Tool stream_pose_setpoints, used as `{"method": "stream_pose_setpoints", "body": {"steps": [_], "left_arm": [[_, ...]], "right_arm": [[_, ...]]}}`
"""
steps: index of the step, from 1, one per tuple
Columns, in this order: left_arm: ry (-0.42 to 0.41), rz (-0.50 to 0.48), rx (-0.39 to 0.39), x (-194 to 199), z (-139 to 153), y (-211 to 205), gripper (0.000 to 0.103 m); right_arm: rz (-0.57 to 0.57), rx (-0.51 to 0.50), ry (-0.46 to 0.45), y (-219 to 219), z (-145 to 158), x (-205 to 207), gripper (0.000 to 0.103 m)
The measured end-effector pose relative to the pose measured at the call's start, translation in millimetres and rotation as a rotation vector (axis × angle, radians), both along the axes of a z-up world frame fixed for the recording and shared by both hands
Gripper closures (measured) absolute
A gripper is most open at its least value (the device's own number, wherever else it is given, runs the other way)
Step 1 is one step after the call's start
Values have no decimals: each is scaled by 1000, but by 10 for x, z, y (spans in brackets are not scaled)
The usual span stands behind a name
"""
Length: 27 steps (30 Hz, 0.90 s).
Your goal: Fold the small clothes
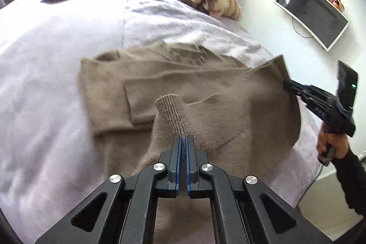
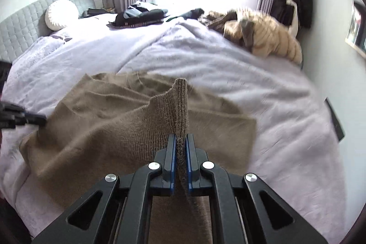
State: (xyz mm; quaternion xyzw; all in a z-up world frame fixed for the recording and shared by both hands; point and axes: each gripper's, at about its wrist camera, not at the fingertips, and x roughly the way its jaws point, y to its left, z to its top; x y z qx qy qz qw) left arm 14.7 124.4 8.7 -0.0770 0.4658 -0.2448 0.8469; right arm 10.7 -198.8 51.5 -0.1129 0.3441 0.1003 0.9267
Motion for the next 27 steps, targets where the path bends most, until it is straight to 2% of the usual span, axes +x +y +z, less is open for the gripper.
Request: {"method": "stream_pose_setpoints", "body": {"steps": [5, 7, 9, 13, 15, 17, 19, 22, 25, 27], "left_arm": [[13, 25, 40, 14, -104, 0, 99], [8, 34, 70, 114, -189, -100, 99], [-10, 50, 65, 166, -172, -128, 99], [-114, 99, 15, 210, 142, -109, 99], [-186, 126, 15, 214, 346, -80, 99], [-249, 159, 30, 283, 493, -63, 99], [-282, 180, 58, 426, 540, -78, 99], [-302, 201, 143, 729, 409, -195, 99], [-261, 206, 215, 1085, 102, -345, 99], [-223, 250, 280, 1262, -127, -397, 99]], "right_arm": [[-21, -41, -8, -13, 7, -35, 95], [-47, -35, -2, -35, -28, -48, 95], [-75, -20, -23, -63, -3, -49, 95], [-81, -30, -142, -26, 277, -136, 95], [-80, -39, -202, -9, 434, -117, 95], [-84, -39, -223, -1, 520, -9, 95], [-99, -9, -204, -36, 518, 229, 95], [-127, 13, -140, -101, 336, 630, 95], [-162, 23, -36, -184, -19, 1075, 95], [-193, 1, 38, -235, -335, 1311, 95]]}}
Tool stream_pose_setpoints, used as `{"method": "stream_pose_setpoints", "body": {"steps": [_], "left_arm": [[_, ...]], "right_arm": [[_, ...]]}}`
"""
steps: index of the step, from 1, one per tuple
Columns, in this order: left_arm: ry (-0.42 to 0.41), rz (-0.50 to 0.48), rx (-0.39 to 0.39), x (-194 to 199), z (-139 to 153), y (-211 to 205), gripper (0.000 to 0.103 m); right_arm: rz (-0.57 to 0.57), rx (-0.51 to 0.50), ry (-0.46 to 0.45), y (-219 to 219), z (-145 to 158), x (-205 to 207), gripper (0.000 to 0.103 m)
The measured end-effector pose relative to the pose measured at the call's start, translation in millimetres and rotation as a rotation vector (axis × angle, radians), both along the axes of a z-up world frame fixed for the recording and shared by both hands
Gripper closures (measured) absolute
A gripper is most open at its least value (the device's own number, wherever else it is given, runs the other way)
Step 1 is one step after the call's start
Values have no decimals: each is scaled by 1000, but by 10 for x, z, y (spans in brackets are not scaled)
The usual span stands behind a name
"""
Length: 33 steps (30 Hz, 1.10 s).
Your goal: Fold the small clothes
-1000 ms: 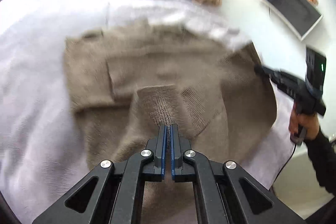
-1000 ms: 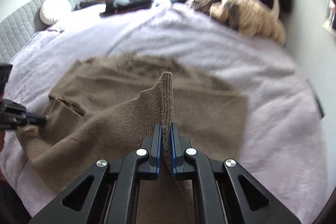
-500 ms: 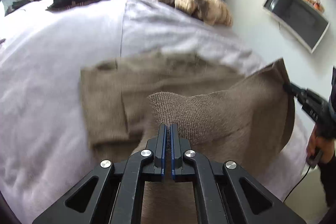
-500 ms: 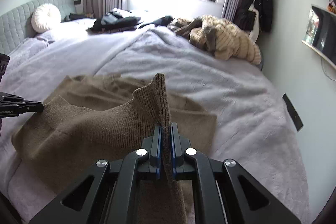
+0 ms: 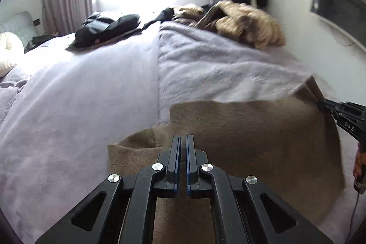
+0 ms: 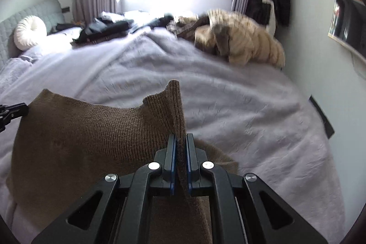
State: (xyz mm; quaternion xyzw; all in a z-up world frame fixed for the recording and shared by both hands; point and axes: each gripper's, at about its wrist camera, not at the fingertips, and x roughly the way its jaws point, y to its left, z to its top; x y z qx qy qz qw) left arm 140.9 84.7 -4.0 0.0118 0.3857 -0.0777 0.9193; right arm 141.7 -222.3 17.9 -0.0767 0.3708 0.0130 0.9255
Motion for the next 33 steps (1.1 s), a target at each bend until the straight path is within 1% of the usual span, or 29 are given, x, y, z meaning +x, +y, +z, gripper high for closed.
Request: {"method": "stream_pose_setpoints", "body": {"steps": [1, 2, 4, 5, 6, 7, 8, 9, 10, 12, 16, 17, 18, 19, 20, 24, 25, 26, 27, 28, 29, 31, 32, 33], "left_arm": [[14, 21, 21, 60, -83, -2, 99], [36, 42, 33, 104, -156, 25, 99], [73, 57, 1, 153, -253, 149, 99], [89, 54, -19, 172, -290, 216, 91], [110, 54, -32, 191, -334, 302, 53], [114, 60, -30, 177, -348, 340, 29], [94, 71, -31, 149, -349, 392, 13], [71, 63, -42, 134, -350, 431, 13], [87, 35, -63, 140, -361, 437, 13], [146, -11, -115, 215, -411, 419, 13], [241, -47, -122, 516, -540, 277, 13], [274, -53, -149, 602, -593, 254, 21], [294, -62, -176, 632, -616, 246, 59], [318, -76, -203, 666, -636, 229, 81], [333, -80, -219, 676, -630, 219, 96], [171, -37, -196, 487, -377, 330, 96], [169, -17, -181, 492, -394, 362, 96], [185, -1, -164, 520, -442, 384, 96], [211, 16, -142, 550, -529, 393, 96], [227, 31, -113, 565, -605, 387, 96], [230, 43, -97, 564, -652, 380, 94], [207, 83, -69, 524, -633, 393, 87], [191, 113, -47, 497, -592, 419, 73], [170, 136, -32, 453, -527, 461, 53]], "right_arm": [[-14, -5, 45, -34, -198, 99, 95], [-24, -2, 77, -68, -329, 154, 95], [-34, 32, 115, -162, -515, 198, 95], [-40, 67, 122, -215, -579, 196, 95], [-45, 91, 118, -252, -603, 185, 94], [-54, 116, 115, -286, -610, 182, 94], [-58, 130, 118, -307, -611, 193, 94], [-60, 145, 124, -314, -611, 203, 93], [-61, 167, 131, -332, -599, 220, 92], [-62, 205, 147, -376, -605, 264, 89], [-91, 311, 166, -509, -617, 298, 89], [-98, 336, 170, -539, -623, 294, 89], [-101, 354, 175, -560, -625, 291, 89], [-99, 357, 180, -561, -618, 305, 89], [-94, 349, 182, -554, -594, 306, 93], [-48, 300, 106, -475, -385, 227, 95], [-48, 282, 104, -458, -379, 259, 96], [-63, 256, 122, -451, -432, 316, 96], [-75, 248, 140, -454, -479, 349, 96], [-97, 245, 180, -487, -592, 404, 96], [-110, 258, 193, -539, -647, 394, 95], [-140, 302, 189, -645, -658, 337, 91], [-158, 323, 187, -709, -629, 289, 87], [-171, 333, 190, -770, -595, 237, 83]]}}
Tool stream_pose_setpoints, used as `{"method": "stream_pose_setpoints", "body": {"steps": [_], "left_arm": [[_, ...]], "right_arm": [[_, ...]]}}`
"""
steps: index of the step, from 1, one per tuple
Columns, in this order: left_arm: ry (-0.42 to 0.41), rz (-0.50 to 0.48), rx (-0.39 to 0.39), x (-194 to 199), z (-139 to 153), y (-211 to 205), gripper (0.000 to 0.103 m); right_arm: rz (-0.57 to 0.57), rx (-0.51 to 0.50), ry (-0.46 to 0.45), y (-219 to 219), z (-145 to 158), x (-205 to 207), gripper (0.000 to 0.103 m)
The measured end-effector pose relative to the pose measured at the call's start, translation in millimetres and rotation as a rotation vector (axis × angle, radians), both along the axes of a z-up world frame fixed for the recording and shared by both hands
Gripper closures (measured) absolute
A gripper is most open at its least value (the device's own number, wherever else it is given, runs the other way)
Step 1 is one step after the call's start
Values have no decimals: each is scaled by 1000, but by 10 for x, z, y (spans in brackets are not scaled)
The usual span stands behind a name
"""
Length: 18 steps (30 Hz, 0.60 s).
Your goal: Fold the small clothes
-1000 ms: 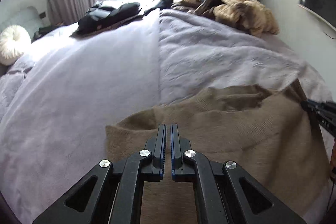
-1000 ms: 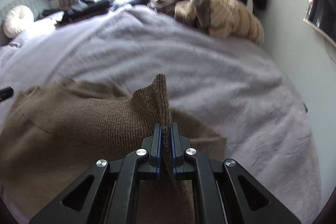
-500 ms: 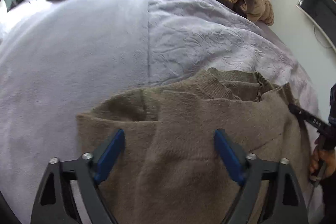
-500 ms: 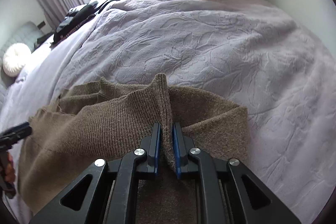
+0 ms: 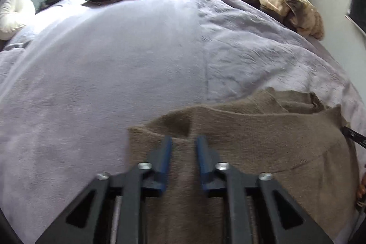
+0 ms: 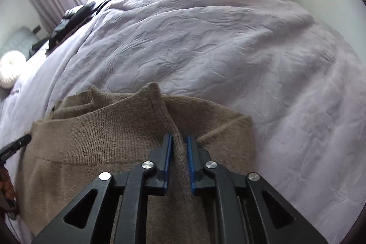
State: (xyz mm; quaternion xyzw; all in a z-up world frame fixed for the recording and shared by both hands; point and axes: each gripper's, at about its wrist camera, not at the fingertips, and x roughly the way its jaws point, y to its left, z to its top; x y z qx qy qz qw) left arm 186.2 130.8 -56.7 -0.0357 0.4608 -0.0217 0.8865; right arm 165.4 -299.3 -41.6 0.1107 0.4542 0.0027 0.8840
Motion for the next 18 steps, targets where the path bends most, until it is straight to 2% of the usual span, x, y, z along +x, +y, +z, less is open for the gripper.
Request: {"method": "stream_pose_setpoints", "body": {"steps": [2, 4, 5, 6, 7, 13, 16, 17, 18], "left_arm": [[-35, 19, 5, -105, 112, 103, 25], [-58, 2, -49, -253, 228, 272, 23], [-47, -14, -84, -338, 261, 333, 23], [-22, -39, -139, -461, 272, 416, 23], [-3, -56, -173, -540, 264, 468, 23], [119, -124, -351, -1219, 52, 628, 23], [155, -152, -403, -1440, -58, 587, 23], [164, -160, -407, -1489, -99, 556, 23], [166, -161, -407, -1512, -111, 529, 24]], "right_arm": [[-13, 28, 3, -131, 69, -133, 79], [-16, 132, 9, -284, 97, -281, 64], [-19, 248, 1, -400, 92, -451, 51], [-15, 307, -6, -448, 85, -558, 46], [3, 387, -7, -517, 55, -725, 46], [82, 553, 29, -676, -133, -1350, 46], [110, 546, 68, -640, -238, -1468, 49], [123, 539, 78, -615, -264, -1469, 61], [137, 530, 86, -575, -273, -1460, 84]]}}
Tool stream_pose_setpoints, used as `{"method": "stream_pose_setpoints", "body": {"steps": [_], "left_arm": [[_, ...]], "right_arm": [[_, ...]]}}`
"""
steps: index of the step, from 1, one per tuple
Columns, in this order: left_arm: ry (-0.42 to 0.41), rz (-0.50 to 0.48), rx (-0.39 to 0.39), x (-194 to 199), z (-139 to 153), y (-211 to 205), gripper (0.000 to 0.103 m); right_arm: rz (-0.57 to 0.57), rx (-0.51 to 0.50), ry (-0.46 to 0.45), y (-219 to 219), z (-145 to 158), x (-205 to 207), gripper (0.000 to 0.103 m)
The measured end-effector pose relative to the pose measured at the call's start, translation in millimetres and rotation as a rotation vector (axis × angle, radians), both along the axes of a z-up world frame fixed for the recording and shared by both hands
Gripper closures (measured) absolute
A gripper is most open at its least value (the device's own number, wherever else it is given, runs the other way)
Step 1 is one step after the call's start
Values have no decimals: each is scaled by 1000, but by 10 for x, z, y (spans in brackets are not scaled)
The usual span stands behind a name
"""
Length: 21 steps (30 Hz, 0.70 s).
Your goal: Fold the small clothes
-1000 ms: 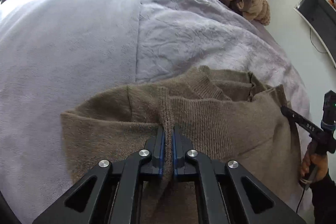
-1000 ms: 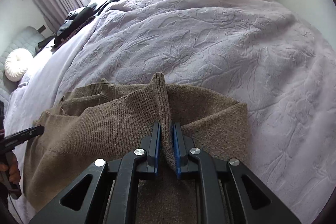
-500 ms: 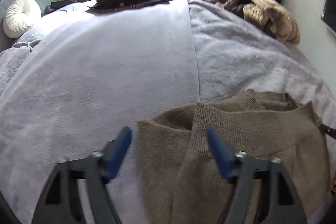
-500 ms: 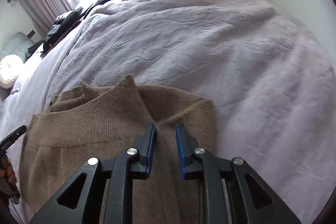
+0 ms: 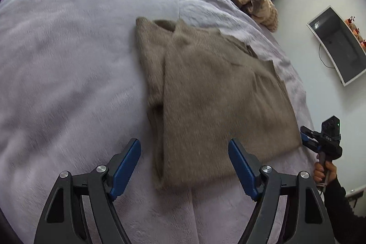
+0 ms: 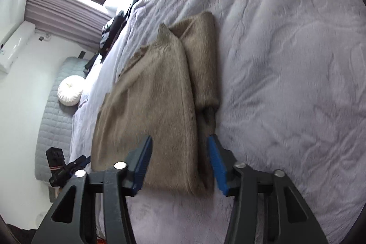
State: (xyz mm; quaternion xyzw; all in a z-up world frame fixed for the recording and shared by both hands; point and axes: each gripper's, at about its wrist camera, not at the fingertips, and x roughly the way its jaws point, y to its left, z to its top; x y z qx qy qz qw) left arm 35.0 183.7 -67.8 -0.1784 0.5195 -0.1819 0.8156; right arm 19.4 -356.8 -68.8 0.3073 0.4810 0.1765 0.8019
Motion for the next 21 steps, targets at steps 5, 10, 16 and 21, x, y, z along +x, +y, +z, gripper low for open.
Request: {"method": "stream_pose_setpoints", "body": {"steps": [5, 10, 16, 21], "left_arm": [[22, -4, 163, -23, -90, -194, 92], [-1, 24, 190, -146, -206, -166, 92], [-71, 72, 232, -391, 130, 83, 91], [-161, 80, 247, 6, 468, 33, 91]], "right_arm": [[66, -238, -20, 237, 211, -33, 96], [50, -327, 42, 164, -6, -126, 97], [-125, -224, 24, -144, 142, -400, 96], [-173, -175, -95, -98, 511, -251, 93]]}}
